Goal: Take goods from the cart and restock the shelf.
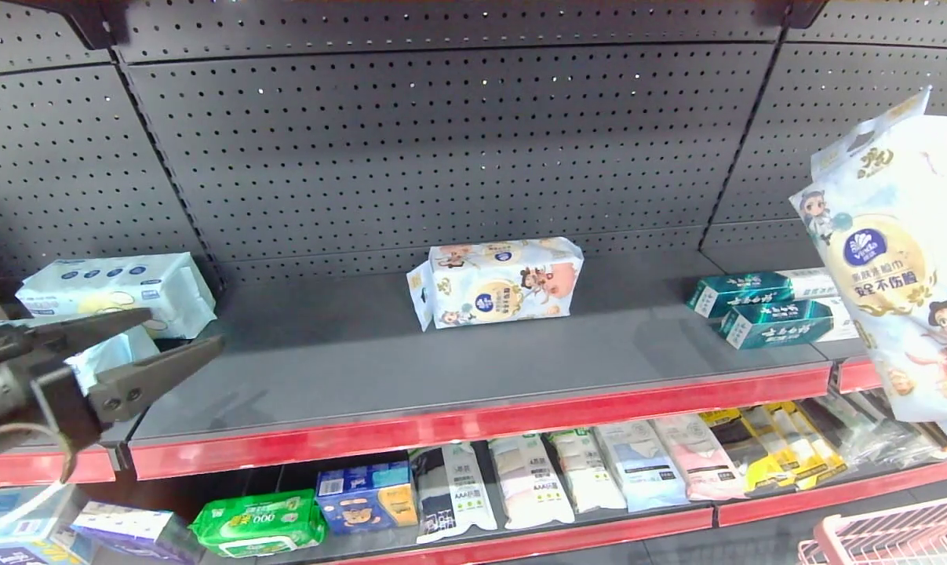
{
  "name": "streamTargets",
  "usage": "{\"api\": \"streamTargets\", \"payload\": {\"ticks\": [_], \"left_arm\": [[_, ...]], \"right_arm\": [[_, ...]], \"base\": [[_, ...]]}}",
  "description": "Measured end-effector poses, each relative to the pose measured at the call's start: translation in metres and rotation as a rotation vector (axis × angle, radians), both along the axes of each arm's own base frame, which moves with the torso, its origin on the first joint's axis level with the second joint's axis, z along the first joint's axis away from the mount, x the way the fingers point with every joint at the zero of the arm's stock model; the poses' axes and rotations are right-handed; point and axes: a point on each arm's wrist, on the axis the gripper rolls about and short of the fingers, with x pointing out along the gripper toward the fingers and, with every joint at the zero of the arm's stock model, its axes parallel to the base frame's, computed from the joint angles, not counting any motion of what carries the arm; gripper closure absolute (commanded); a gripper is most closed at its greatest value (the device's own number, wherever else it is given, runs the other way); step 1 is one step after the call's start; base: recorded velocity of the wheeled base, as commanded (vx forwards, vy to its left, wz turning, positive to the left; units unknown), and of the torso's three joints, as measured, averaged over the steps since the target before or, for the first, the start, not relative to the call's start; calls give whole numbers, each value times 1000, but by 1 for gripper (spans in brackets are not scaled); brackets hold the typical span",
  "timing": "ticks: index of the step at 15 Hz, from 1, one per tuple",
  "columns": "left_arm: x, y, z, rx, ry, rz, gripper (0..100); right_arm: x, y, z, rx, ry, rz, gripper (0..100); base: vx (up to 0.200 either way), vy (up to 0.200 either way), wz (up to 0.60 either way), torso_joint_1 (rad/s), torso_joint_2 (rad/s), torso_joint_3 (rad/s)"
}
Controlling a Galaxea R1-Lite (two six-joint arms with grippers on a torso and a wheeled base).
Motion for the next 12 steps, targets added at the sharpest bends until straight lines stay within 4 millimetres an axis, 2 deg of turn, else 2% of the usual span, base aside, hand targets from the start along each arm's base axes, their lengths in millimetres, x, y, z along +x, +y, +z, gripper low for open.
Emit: {"api": "streamTargets", "payload": {"ticks": [4, 6, 8, 12], "left_arm": [[85, -1, 1, 15, -8, -198, 0], [121, -2, -8, 13, 3, -250, 0], [144, -2, -20, -3, 4, -336, 0], [174, -5, -49, 11, -25, -437, 0]], "right_arm": [[5, 0, -8, 6, 44, 12, 100], [5, -1, -12, 9, 61, 6, 100], [3, -1, -14, 7, 69, 1, 100], [-4, -2, -7, -4, 21, -27, 100]], "base": [[0, 0, 0, 0, 0, 0], [0, 0, 0, 0, 0, 0], [0, 0, 0, 0, 0, 0], [0, 0, 0, 0, 0, 0]]}}
